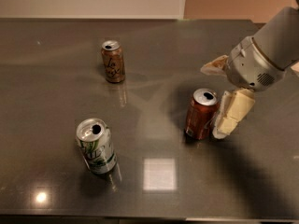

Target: Move coke can near orange can

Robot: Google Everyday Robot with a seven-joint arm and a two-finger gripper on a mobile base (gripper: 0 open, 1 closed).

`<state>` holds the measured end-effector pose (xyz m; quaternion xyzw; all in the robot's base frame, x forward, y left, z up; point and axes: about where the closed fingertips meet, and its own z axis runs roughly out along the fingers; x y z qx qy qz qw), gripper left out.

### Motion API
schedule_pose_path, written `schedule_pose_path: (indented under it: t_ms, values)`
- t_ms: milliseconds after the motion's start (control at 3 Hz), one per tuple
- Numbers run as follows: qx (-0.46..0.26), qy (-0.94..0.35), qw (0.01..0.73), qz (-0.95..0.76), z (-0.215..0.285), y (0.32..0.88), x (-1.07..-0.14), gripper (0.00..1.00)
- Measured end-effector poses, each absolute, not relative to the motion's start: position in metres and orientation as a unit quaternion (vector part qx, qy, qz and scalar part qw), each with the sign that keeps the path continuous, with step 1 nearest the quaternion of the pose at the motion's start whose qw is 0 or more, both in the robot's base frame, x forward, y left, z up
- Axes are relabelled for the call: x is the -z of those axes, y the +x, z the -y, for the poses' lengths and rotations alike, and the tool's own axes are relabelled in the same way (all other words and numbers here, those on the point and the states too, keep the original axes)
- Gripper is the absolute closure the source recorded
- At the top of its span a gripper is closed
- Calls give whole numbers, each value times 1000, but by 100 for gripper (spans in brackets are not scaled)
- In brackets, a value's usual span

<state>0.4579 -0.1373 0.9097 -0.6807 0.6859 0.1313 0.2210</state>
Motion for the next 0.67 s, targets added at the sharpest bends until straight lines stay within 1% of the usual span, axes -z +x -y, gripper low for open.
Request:
schedule_pose_path:
  t_ms: [333, 667]
  values:
    - [-132, -687, 218, -680, 138, 455, -907, 38]
    - [-140, -692, 215, -675, 132, 453, -908, 62]
